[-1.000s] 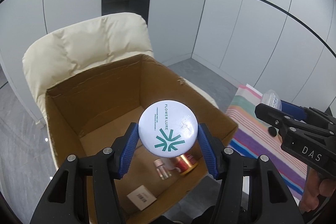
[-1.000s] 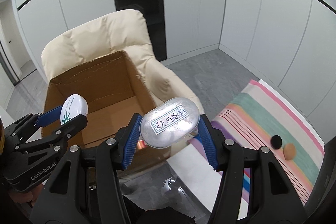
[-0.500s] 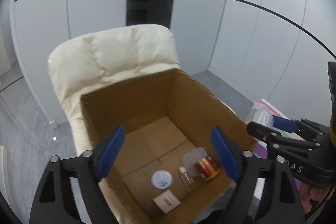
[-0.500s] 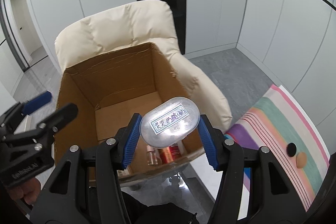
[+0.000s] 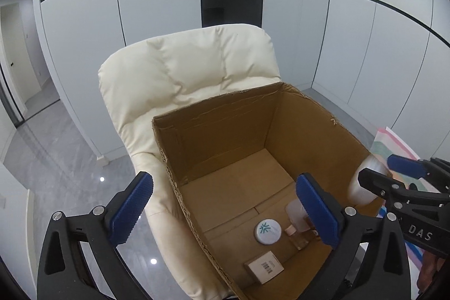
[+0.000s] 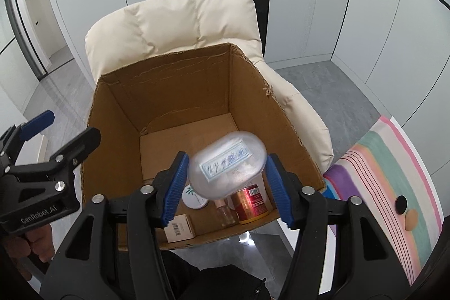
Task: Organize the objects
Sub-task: 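Open left tool to drop jar into box while right tool drops case in, then withdraw both open tools from the box toward the black and tan sponges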
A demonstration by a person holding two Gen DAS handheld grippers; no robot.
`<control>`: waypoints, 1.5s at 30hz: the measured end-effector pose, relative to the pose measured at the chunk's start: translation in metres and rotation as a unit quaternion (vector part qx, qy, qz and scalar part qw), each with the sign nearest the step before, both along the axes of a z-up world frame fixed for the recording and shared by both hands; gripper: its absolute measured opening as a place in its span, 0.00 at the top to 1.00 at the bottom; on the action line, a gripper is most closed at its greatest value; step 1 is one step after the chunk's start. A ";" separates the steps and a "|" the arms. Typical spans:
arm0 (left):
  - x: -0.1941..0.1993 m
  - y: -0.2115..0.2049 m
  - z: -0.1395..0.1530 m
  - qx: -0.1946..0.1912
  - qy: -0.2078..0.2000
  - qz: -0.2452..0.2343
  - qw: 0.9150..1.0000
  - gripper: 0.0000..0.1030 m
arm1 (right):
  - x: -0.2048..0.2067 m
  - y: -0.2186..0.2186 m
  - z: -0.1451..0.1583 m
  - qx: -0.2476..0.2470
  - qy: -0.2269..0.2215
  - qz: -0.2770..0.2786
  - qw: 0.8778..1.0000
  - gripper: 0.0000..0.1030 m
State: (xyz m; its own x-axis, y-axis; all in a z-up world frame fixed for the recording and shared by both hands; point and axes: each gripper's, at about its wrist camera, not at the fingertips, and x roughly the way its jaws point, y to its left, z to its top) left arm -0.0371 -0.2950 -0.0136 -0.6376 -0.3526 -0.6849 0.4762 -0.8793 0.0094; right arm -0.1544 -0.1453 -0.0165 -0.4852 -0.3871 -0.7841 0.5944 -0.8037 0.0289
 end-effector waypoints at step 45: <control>-0.061 0.106 -0.003 -0.003 -0.003 -0.103 0.995 0.00 | -0.020 0.132 0.010 0.001 0.021 -0.125 0.992 0.00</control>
State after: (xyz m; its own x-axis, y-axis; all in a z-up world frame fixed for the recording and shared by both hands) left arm -0.0979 -0.1892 -0.0164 -0.6930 -0.2189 -0.6869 0.2863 -0.9580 0.0165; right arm -0.1745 -0.0136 -0.0062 -0.5982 -0.2490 -0.7617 0.3765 -0.9264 0.0072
